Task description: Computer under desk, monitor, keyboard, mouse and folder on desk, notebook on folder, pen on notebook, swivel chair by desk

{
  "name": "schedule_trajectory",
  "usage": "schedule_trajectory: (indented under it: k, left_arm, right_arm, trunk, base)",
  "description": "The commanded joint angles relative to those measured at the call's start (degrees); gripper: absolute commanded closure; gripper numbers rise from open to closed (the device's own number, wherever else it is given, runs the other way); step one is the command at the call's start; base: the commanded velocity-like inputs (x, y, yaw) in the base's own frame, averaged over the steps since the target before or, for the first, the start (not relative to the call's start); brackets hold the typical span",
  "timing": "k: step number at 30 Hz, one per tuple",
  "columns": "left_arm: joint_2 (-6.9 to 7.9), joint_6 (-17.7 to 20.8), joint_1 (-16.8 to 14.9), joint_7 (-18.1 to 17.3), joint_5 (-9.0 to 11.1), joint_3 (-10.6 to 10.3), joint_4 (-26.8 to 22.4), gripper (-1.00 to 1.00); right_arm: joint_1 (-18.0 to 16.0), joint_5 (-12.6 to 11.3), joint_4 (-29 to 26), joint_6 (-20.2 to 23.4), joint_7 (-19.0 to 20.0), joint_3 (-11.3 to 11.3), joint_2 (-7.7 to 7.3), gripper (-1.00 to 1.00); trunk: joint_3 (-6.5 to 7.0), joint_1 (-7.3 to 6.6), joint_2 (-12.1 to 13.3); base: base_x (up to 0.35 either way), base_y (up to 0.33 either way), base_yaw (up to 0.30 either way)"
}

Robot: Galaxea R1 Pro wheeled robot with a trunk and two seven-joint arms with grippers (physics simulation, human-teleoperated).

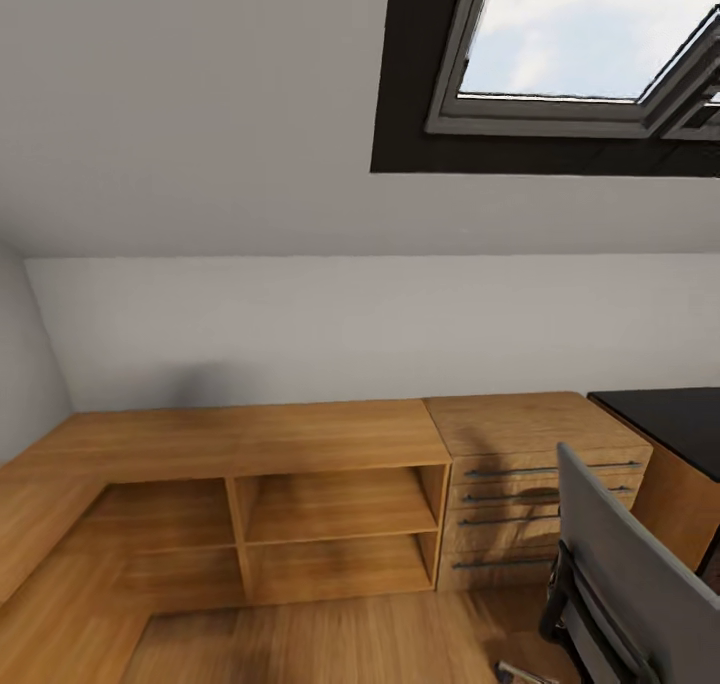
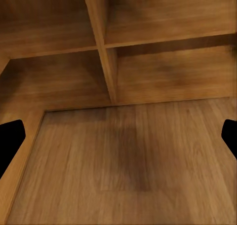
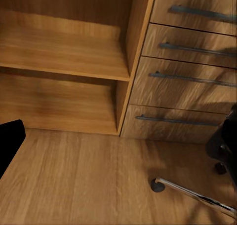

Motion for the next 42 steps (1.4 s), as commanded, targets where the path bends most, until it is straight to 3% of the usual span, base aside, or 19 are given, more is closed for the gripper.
schedule_trajectory:
  k: [1,10,24,34,42]
  left_arm:
    - [-0.01,-0.16,-0.03,0.33,0.25,-0.49,0.01,-1.0]
    - [0.0,-0.21,-0.03,0.33,0.25,-0.49,0.01,-1.0]
    - [0.0,-0.15,-0.03,0.39,0.25,-0.49,0.01,-1.0]
    - [0.0,-0.13,-0.03,0.47,0.25,-0.49,0.01,-1.0]
    - [0.0,-0.13,-0.03,0.5,0.25,-0.49,0.01,-1.0]
  right_arm:
    - [-0.06,0.57,0.09,-0.09,-0.6,0.0,0.01,-1.0]
    - [-0.05,0.58,0.09,-0.09,-0.59,0.0,0.01,-1.0]
    - [-0.05,0.28,0.05,-0.09,-0.64,-0.01,0.31,-1.0]
    - [-0.05,0.24,0.01,-0.09,-0.3,0.06,0.48,-1.0]
    - [-0.05,0.46,0.08,-0.09,-0.02,0.27,0.51,-1.0]
  trunk:
    - [-0.01,0.01,-0.06]
    - [0.61,0.01,-0.06]
    - [1.21,0.01,-0.06]
    - [1.22,0.01,-0.06]
    - [1.12,0.01,-0.06]
  base:
    - [0.0,0.129,-0.189]
    - [0.037,0.256,-0.19]
    - [0.224,0.211,-0.117]
    - [0.055,0.039,-0.019]
    - [0.005,0.004,-0.2]
